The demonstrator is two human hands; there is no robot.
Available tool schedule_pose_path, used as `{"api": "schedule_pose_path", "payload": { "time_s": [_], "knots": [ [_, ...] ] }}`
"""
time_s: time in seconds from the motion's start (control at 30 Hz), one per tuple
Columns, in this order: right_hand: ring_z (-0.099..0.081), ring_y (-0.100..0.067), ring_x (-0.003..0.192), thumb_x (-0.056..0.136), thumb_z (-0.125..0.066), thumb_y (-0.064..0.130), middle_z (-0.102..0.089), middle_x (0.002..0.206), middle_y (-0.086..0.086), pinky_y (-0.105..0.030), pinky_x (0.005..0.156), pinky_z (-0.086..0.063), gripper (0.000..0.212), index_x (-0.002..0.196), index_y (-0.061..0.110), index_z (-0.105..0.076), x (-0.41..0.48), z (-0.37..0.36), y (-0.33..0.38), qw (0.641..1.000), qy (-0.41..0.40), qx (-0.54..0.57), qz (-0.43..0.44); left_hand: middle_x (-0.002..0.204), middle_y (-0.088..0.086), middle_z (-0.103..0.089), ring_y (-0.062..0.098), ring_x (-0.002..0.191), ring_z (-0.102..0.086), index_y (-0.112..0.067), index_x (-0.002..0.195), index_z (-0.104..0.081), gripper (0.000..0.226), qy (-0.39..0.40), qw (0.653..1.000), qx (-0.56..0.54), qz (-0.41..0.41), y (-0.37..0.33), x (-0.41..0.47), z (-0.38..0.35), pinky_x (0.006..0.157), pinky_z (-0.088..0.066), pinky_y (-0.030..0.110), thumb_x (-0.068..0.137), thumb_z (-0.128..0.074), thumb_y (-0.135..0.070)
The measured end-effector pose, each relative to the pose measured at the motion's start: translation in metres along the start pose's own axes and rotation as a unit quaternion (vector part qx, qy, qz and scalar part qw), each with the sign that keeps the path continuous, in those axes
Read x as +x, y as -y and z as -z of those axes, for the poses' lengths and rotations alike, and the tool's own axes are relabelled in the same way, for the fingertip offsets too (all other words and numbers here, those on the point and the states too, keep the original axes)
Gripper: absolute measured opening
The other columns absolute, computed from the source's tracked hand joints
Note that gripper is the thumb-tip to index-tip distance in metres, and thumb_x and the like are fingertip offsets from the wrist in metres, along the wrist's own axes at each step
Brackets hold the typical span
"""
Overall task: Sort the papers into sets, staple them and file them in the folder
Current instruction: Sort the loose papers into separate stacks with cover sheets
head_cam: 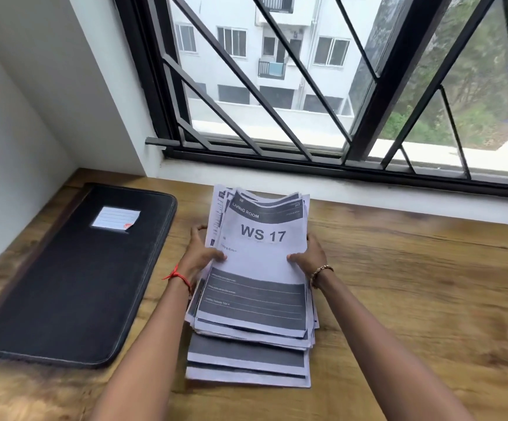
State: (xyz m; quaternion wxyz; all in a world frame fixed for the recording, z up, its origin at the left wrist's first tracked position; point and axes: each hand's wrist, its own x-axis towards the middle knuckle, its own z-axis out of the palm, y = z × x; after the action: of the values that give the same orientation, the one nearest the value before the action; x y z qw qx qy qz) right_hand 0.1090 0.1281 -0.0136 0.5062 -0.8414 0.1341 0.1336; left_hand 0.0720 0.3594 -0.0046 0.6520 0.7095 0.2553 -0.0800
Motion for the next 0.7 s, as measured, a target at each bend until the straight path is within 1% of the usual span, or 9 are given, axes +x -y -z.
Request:
{"api": "schedule_pose_path", "payload": {
  "time_s": [0.03, 0.1, 0.17, 0.23, 0.33, 0.43, 0.57, 0.63, 0.7],
  "knots": [
    [-0.056, -0.028, 0.107, 0.072, -0.067, -0.004, -0.058, 0.118, -0.01, -0.028, 0.085, -0.045, 0.054, 0.121, 0.006, -0.048, -0.003, -0.001, 0.001, 1.0, -0.009, -0.02, 0.002, 0.095, 0.009, -0.054, 0.019, 0.08, -0.056, -0.013, 0.12, -0.032, 0.07, -0.017, 0.999, -0.035, 0.026, 0.002, -0.002, 0.002, 0.074, -0.049, 0.033, 0.069, -0.061, 0.024],
    [-0.053, -0.031, 0.112, 0.074, -0.065, 0.0, -0.057, 0.119, -0.012, -0.033, 0.093, -0.043, 0.053, 0.122, 0.007, -0.047, -0.009, -0.003, 0.001, 0.997, -0.032, -0.074, 0.005, 0.077, 0.009, -0.063, 0.02, 0.07, -0.061, -0.001, 0.107, -0.051, 0.043, -0.002, 0.994, -0.083, 0.077, 0.007, -0.005, 0.006, 0.079, -0.052, 0.035, 0.072, -0.062, 0.021],
    [-0.049, -0.033, 0.117, 0.074, -0.066, 0.004, -0.057, 0.121, -0.013, -0.038, 0.102, -0.036, 0.056, 0.125, 0.009, -0.044, -0.012, -0.004, 0.001, 0.991, -0.042, -0.127, 0.001, 0.07, 0.013, -0.069, 0.029, 0.08, -0.063, 0.012, 0.088, -0.063, 0.017, 0.036, 0.989, -0.102, 0.105, 0.011, -0.007, 0.011, 0.093, -0.049, 0.041, 0.071, -0.064, 0.016],
    [-0.048, -0.033, 0.118, 0.074, -0.07, 0.009, -0.056, 0.123, -0.012, -0.036, 0.101, -0.033, 0.061, 0.128, 0.01, -0.041, -0.016, -0.002, 0.003, 0.987, -0.022, -0.159, -0.004, 0.086, 0.02, -0.069, 0.035, 0.095, -0.062, 0.014, 0.091, -0.063, 0.022, 0.056, 0.986, -0.093, 0.129, 0.013, -0.011, 0.013, 0.094, -0.048, 0.047, 0.069, -0.066, 0.013],
    [-0.05, -0.031, 0.117, 0.071, -0.076, 0.011, -0.055, 0.127, -0.013, -0.034, 0.096, -0.04, 0.07, 0.13, 0.009, -0.038, -0.021, 0.003, 0.001, 0.993, 0.008, -0.117, -0.002, 0.104, 0.025, -0.065, 0.036, 0.095, -0.064, 0.011, 0.11, -0.056, 0.039, 0.089, 0.987, -0.073, 0.112, 0.013, -0.023, 0.009, 0.086, -0.053, 0.046, 0.072, -0.061, 0.016],
    [-0.052, -0.028, 0.115, 0.07, -0.076, 0.004, -0.054, 0.127, -0.012, -0.026, 0.083, -0.039, 0.071, 0.129, 0.007, -0.037, -0.028, 0.008, -0.002, 0.999, 0.011, -0.048, -0.017, 0.092, 0.018, -0.066, 0.029, 0.08, -0.064, 0.003, 0.11, -0.055, 0.04, 0.109, 0.984, -0.103, 0.09, 0.016, -0.035, 0.007, 0.07, -0.057, 0.038, 0.073, -0.058, 0.018],
    [-0.05, -0.028, 0.116, 0.07, -0.074, -0.001, -0.051, 0.129, -0.012, -0.024, 0.082, -0.037, 0.075, 0.132, 0.006, -0.032, -0.034, 0.013, -0.006, 0.999, 0.01, -0.022, -0.023, 0.098, 0.023, -0.063, 0.032, 0.083, -0.063, 0.012, 0.121, -0.049, 0.065, 0.087, 0.982, -0.14, 0.09, 0.027, -0.037, 0.006, 0.076, -0.055, 0.048, 0.057, -0.064, 0.016],
    [-0.049, -0.028, 0.116, 0.069, -0.074, -0.003, -0.05, 0.129, -0.012, -0.025, 0.083, -0.037, 0.075, 0.131, 0.004, -0.032, -0.036, 0.014, -0.009, 0.999, 0.015, -0.015, -0.034, 0.097, 0.026, -0.061, 0.033, 0.081, -0.063, 0.015, 0.122, -0.047, 0.061, 0.08, 0.981, -0.143, 0.101, 0.03, -0.042, 0.006, 0.073, -0.056, 0.05, 0.062, -0.06, 0.02],
    [-0.049, -0.028, 0.116, 0.066, -0.075, -0.002, -0.05, 0.127, -0.011, -0.026, 0.083, -0.039, 0.071, 0.126, 0.001, -0.037, -0.037, 0.015, -0.014, 0.998, 0.019, -0.014, -0.056, 0.096, 0.025, -0.061, 0.032, 0.079, -0.063, 0.014, 0.121, -0.047, 0.057, 0.071, 0.984, -0.133, 0.097, 0.031, -0.045, 0.004, 0.068, -0.058, 0.046, 0.065, -0.055, 0.022]
  ]
}}
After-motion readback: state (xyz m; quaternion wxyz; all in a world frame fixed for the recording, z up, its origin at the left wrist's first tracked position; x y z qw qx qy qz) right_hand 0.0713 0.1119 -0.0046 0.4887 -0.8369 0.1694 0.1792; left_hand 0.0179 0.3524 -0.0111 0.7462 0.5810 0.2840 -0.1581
